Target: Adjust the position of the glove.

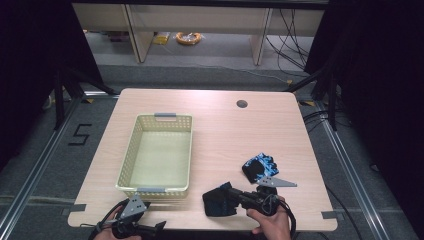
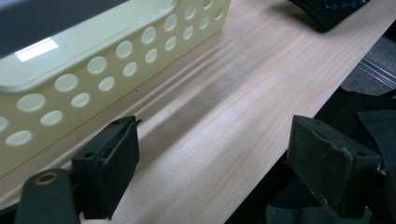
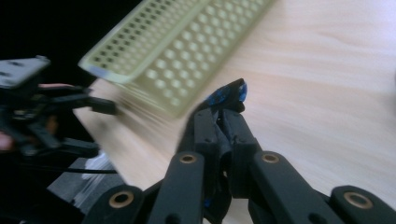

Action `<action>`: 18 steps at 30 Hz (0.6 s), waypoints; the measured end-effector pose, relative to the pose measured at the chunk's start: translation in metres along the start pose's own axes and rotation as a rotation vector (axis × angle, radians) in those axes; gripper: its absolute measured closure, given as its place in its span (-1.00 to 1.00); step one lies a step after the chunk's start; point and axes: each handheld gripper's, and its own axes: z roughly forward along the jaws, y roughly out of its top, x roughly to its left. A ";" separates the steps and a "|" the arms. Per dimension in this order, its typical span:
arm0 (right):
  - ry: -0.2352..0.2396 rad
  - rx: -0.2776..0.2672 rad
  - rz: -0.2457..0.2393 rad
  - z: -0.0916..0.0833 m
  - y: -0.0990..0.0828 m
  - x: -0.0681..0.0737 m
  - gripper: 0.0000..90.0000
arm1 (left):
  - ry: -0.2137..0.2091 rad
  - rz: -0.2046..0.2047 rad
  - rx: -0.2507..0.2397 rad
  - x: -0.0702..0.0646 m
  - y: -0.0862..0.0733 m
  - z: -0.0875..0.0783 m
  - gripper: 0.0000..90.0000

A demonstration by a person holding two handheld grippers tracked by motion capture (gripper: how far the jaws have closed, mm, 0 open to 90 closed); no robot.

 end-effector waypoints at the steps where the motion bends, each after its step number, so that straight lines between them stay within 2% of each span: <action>1: -0.011 0.003 -0.008 0.001 -0.003 -0.007 0.91 | 0.010 0.006 0.002 0.000 0.000 0.000 -0.63; 2: -0.034 0.008 0.012 0.002 -0.006 -0.014 0.91 | 0.006 0.004 -0.002 0.000 0.000 0.000 -0.63; 3: -0.042 0.006 0.018 0.003 -0.008 -0.018 0.91 | -0.011 -0.022 -0.016 -0.002 0.000 0.001 -0.63; 5: -0.073 0.007 0.055 0.002 -0.011 -0.026 0.91 | -0.001 0.008 0.002 -0.001 0.001 0.000 -0.62; 6: -0.086 0.005 0.059 0.001 -0.013 -0.031 0.90 | -0.002 0.013 0.004 -0.001 0.001 0.000 -0.62; 7: -0.094 0.005 0.058 0.001 -0.014 -0.033 0.90 | -0.016 -0.013 -0.004 -0.003 0.000 0.000 -0.62; 8: -0.113 0.003 0.059 0.002 -0.015 -0.036 0.89 | -0.014 0.006 -0.007 -0.002 0.001 0.000 -0.62; 9: -0.114 0.014 0.069 0.001 -0.016 -0.038 0.89 | -0.013 0.007 -0.008 -0.002 0.001 0.000 -0.62; 10: -0.134 0.018 0.084 0.002 -0.019 -0.041 0.88 | -0.013 0.006 -0.009 -0.003 0.001 0.000 -0.61; 13: -0.126 0.031 0.103 0.003 -0.021 -0.042 0.87 | -0.017 -0.003 -0.017 -0.004 0.001 0.001 -0.61; 14: -0.138 0.040 0.094 0.004 -0.021 -0.043 0.86 | -0.009 0.016 -0.003 -0.002 0.001 0.000 -0.61; 15: -0.147 0.043 0.091 0.004 -0.022 -0.044 0.85 | -0.009 -0.002 -0.001 -0.003 0.000 0.001 -0.61; 17: -0.164 0.052 0.082 0.005 -0.023 -0.044 0.83 | -0.019 -0.012 -0.008 -0.004 0.000 0.002 -0.60; 18: -0.175 0.064 0.072 0.005 -0.023 -0.044 0.81 | -0.008 -0.008 -0.006 -0.004 0.000 0.002 -0.60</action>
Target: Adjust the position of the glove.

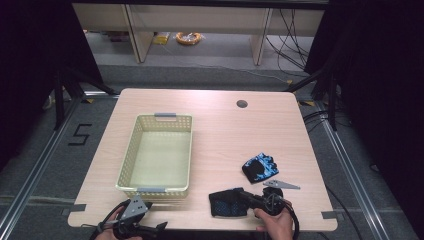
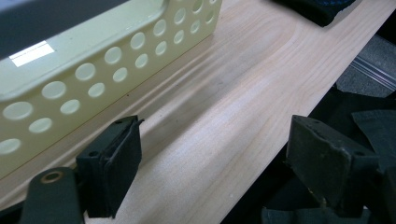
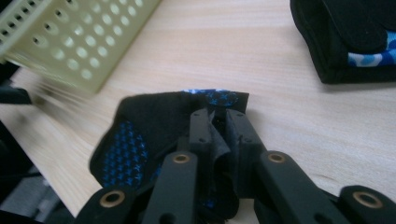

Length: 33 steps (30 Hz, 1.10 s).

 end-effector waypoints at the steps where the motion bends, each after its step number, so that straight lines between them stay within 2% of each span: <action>1: -0.017 0.008 -0.011 0.002 0.000 0.000 0.80 | -0.015 -0.001 -0.001 0.000 0.000 -0.001 -0.60; 2: -0.011 0.010 -0.013 0.002 0.000 0.000 0.78 | -0.013 -0.004 -0.003 -0.001 0.000 -0.001 -0.60; 4: -0.039 0.020 -0.016 0.001 0.000 0.001 0.69 | -0.015 -0.004 -0.003 -0.001 0.000 -0.001 -0.60; 6: -0.032 0.017 -0.026 0.002 0.000 0.001 0.61 | -0.005 -0.001 -0.001 0.000 0.000 0.000 -0.60; 7: -0.021 0.022 -0.020 0.001 0.001 0.002 0.57 | -0.007 0.004 -0.002 0.000 0.000 -0.001 -0.60; 8: -0.034 0.016 -0.025 0.001 0.002 0.003 0.52 | -0.012 0.017 -0.005 0.000 0.000 -0.001 -0.60; 9: -0.031 0.003 -0.043 -0.003 0.004 0.005 0.43 | -0.015 -0.002 0.000 -0.001 0.000 -0.001 -0.60; 10: -0.031 0.003 -0.043 -0.003 0.004 0.005 0.43 | -0.015 -0.015 -0.012 -0.001 0.000 0.000 -0.60; 12: -0.078 0.004 -0.065 -0.007 0.008 0.005 0.37 | -0.016 -0.016 -0.012 -0.001 0.000 0.000 -0.60; 13: -0.099 -0.001 -0.078 -0.011 0.010 0.004 0.36 | -0.005 0.003 0.003 0.001 0.000 0.000 -0.60; 16: -0.125 -0.051 -0.093 -0.018 0.014 -0.002 0.34 | -0.016 -0.006 -0.005 -0.001 0.000 -0.001 -0.60; 17: -0.136 -0.063 -0.117 -0.021 0.016 -0.004 0.34 | -0.003 0.017 -0.003 0.000 0.001 -0.001 -0.60; 18: -0.162 -0.070 -0.154 -0.024 0.019 -0.006 0.34 | -0.013 -0.002 -0.004 0.000 0.000 0.000 -0.60; 19: -0.175 -0.076 -0.168 -0.026 0.021 -0.007 0.33 | -0.013 -0.005 -0.004 -0.001 0.000 0.000 -0.60; 20: -0.223 -0.078 -0.223 -0.029 0.025 -0.011 0.32 | -0.013 0.015 -0.003 0.000 0.001 0.000 -0.60; 23: -0.241 -0.063 -0.225 -0.032 0.027 -0.014 0.32 | -0.014 0.023 0.002 0.000 0.001 -0.001 -0.60; 24: -0.247 -0.065 -0.228 -0.032 0.028 -0.015 0.32 | -0.014 0.012 0.000 0.000 0.000 0.000 -0.60; 25: -0.242 -0.063 -0.268 -0.032 0.030 -0.019 0.32 | -0.015 -0.004 -0.002 -0.001 0.000 0.000 -0.60; 26: -0.248 -0.048 -0.288 -0.033 0.032 -0.020 0.32 | -0.016 -0.004 -0.001 -0.001 0.000 0.000 -0.60; 27: -0.248 -0.055 -0.315 -0.031 0.034 -0.022 0.32 | -0.016 -0.005 -0.001 -0.001 0.000 0.000 -0.60; 28: -0.236 -0.048 -0.327 -0.030 0.037 -0.024 0.32 | -0.016 -0.005 0.000 -0.001 0.000 0.000 -0.60; 29: -0.236 -0.048 -0.327 -0.030 0.037 -0.024 0.32 | -0.013 0.017 0.001 0.000 0.001 0.000 -0.60; 30: -0.247 -0.038 -0.312 -0.030 0.038 -0.023 0.32 | -0.013 0.019 0.001 0.000 0.001 0.000 -0.60; 31: -0.237 -0.039 -0.355 -0.028 0.040 -0.026 0.32 | -0.013 0.020 0.001 0.000 0.001 0.000 -0.60; 33: -0.225 -0.016 -0.359 -0.025 0.043 -0.027 0.32 | -0.013 0.019 0.002 0.000 0.001 0.000 -0.60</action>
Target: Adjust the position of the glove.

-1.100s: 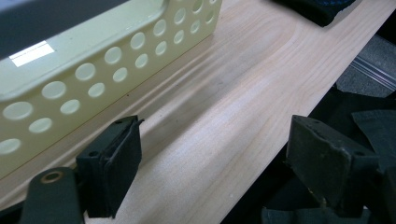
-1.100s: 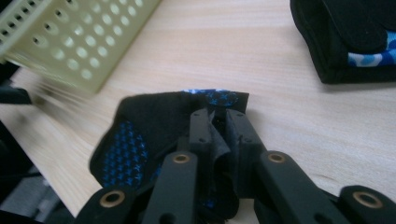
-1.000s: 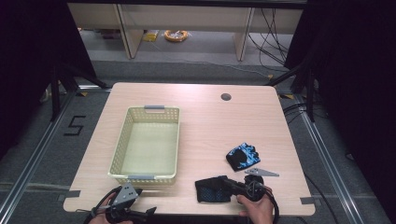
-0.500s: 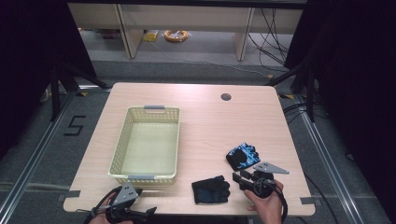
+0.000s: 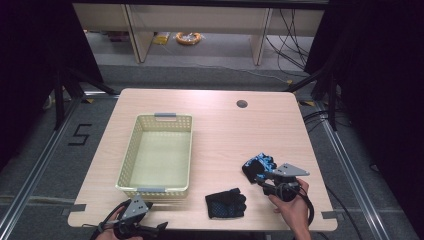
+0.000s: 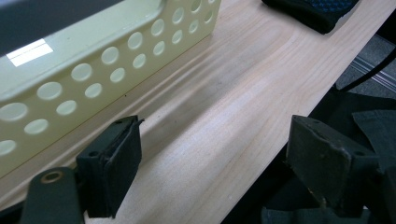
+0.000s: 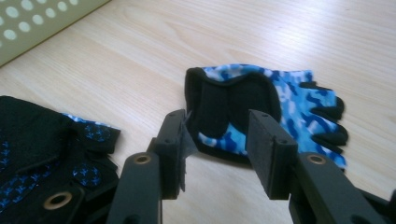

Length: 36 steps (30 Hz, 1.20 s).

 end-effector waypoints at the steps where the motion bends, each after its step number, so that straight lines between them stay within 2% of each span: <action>1: 0.014 -0.005 -0.004 0.003 0.001 -0.001 0.31 | 0.001 -0.004 -0.002 0.000 0.000 0.000 -0.60; 2: 0.011 -0.010 -0.015 0.005 0.002 -0.002 0.31 | -0.003 -0.035 -0.010 -0.002 -0.001 0.001 -0.60; 4: 0.034 0.008 -0.020 0.011 0.005 -0.003 0.30 | 0.012 0.003 0.005 0.001 0.000 0.000 -0.60; 5: 0.034 0.007 -0.020 0.013 0.007 -0.002 0.30 | 0.014 0.002 0.004 0.001 0.000 -0.001 -0.60; 8: 0.045 0.039 -0.067 0.022 0.011 -0.005 0.28 | 0.014 0.002 0.004 0.001 0.000 0.000 -0.60; 9: 0.047 0.052 -0.052 0.025 0.012 -0.006 0.28 | 0.013 0.002 0.004 0.001 0.000 -0.001 -0.60; 12: 0.049 0.075 -0.069 0.032 0.014 -0.011 0.26 | 0.023 -0.002 -0.001 0.001 0.000 0.000 -0.60; 14: 0.059 0.088 -0.071 0.034 0.015 -0.013 0.23 | 0.004 -0.016 -0.016 0.000 0.000 0.001 -0.60; 15: 0.060 0.077 -0.076 0.035 0.016 -0.015 0.23 | 0.004 -0.016 -0.015 0.000 0.000 0.001 -0.60; 16: 0.065 0.084 -0.072 0.035 0.017 -0.015 0.23 | 0.022 -0.002 -0.001 0.001 0.000 0.000 -0.60; 18: 0.071 0.105 -0.054 0.035 0.019 -0.014 0.21 | 0.022 0.001 0.002 0.002 0.000 0.001 -0.60; 19: 0.073 0.101 -0.081 0.037 0.019 -0.015 0.21 | 0.022 0.002 0.003 0.002 0.000 0.001 -0.60; 20: 0.072 0.127 -0.073 0.040 0.019 -0.015 0.21 | 0.015 0.000 0.001 0.002 0.000 0.000 -0.60; 24: 0.072 0.141 -0.074 0.046 0.019 -0.017 0.18 | 0.005 -0.017 -0.016 0.000 0.000 0.001 -0.60; 25: 0.072 0.138 -0.055 0.048 0.018 -0.015 0.18 | 0.006 -0.017 -0.015 0.000 0.000 0.001 -0.60; 26: 0.063 0.147 -0.085 0.052 0.017 -0.015 0.19 | 0.006 -0.017 -0.016 0.000 0.000 0.001 -0.60; 27: 0.066 0.143 -0.099 0.052 0.017 -0.016 0.22 | 0.006 -0.017 -0.015 0.000 0.000 0.001 -0.60; 29: 0.067 0.158 -0.090 0.051 0.018 -0.017 0.30 | 0.004 -0.018 -0.017 0.000 0.000 0.001 -0.60; 30: 0.053 0.159 -0.085 0.050 0.017 -0.019 0.45 | 0.005 -0.018 -0.015 0.000 0.000 0.001 -0.60; 31: 0.053 0.159 -0.085 0.050 0.017 -0.019 0.45 | 0.019 -0.003 0.001 0.001 0.000 0.001 -0.60; 34: 0.033 0.163 -0.026 0.049 0.018 -0.019 0.58 | 0.012 0.001 0.005 0.001 0.000 0.000 -0.60; 35: 0.030 0.164 -0.019 0.049 0.019 -0.019 0.59 | 0.013 -0.001 0.002 0.002 0.000 0.001 -0.60; 36: 0.030 0.148 -0.034 0.050 0.018 -0.019 0.60 | 0.022 -0.003 0.000 0.001 0.000 0.001 -0.60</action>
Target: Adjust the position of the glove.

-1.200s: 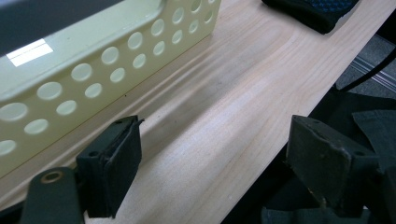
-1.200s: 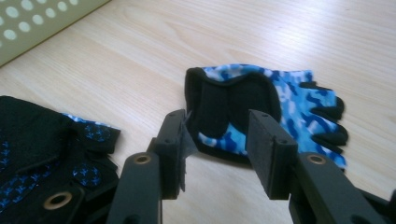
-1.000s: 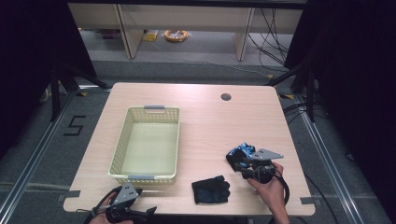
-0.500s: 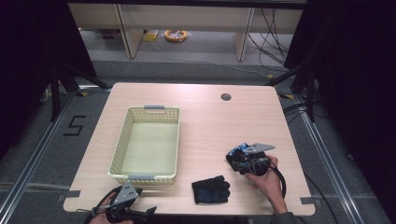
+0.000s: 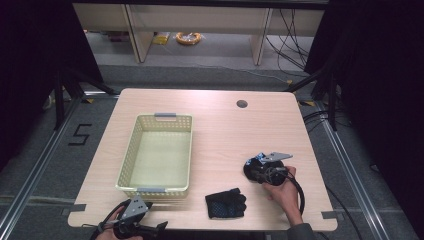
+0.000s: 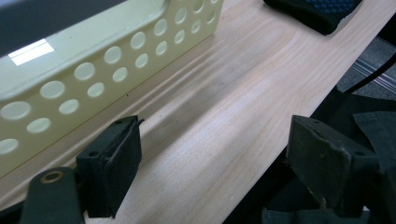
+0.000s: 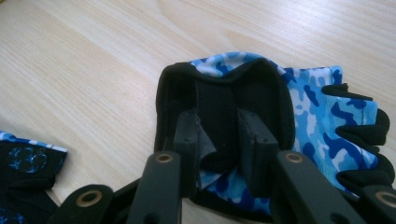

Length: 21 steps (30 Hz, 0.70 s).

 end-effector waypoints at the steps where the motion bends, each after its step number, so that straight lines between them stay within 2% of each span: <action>1: -0.005 -0.015 -0.007 0.001 -0.001 0.000 0.62 | -0.004 0.001 0.002 0.000 0.000 0.000 -0.60; 2: -0.006 -0.021 -0.002 0.001 -0.001 -0.001 0.63 | -0.006 0.002 0.005 0.000 0.000 0.000 -0.60; 3: -0.010 -0.011 0.060 -0.002 -0.001 0.001 0.64 | -0.012 0.002 0.005 0.000 0.000 -0.001 -0.60; 4: -0.020 -0.038 0.029 0.000 -0.002 -0.001 0.65 | -0.012 0.003 0.005 0.000 0.000 -0.001 -0.60; 5: -0.018 -0.031 0.073 -0.003 -0.001 0.001 0.65 | -0.012 0.003 0.005 0.000 0.000 -0.001 -0.60; 6: -0.018 -0.031 0.073 -0.003 -0.001 0.001 0.65 | -0.012 0.004 0.004 0.000 0.000 -0.001 -0.60; 7: -0.035 -0.065 0.041 -0.004 0.000 -0.001 0.65 | -0.011 0.002 0.003 0.000 0.000 -0.001 -0.60; 8: -0.020 -0.072 0.061 -0.006 0.001 0.000 0.65 | -0.011 0.002 0.002 0.000 0.000 -0.001 -0.60; 11: -0.049 -0.117 0.056 -0.015 0.005 0.001 0.65 | -0.008 0.003 -0.005 0.001 0.000 -0.001 -0.60; 12: -0.047 -0.118 0.065 -0.018 0.007 0.001 0.65 | -0.002 -0.003 -0.005 0.000 0.000 -0.001 -0.60; 13: -0.047 -0.132 0.077 -0.021 0.007 0.002 0.65 | -0.020 -0.017 -0.016 -0.001 0.000 -0.001 -0.60; 14: -0.056 -0.143 0.085 -0.026 0.007 0.003 0.65 | -0.017 -0.016 -0.017 -0.001 0.000 -0.002 -0.60; 17: -0.046 -0.177 0.095 -0.039 0.008 0.008 0.65 | -0.016 -0.008 -0.007 0.000 0.000 -0.003 -0.60; 18: -0.049 -0.201 0.086 -0.044 0.008 0.010 0.65 | -0.016 -0.008 -0.009 0.000 0.000 -0.003 -0.60; 21: -0.040 -0.245 0.098 -0.059 0.010 0.018 0.65 | -0.014 -0.019 -0.024 -0.001 0.000 -0.002 -0.60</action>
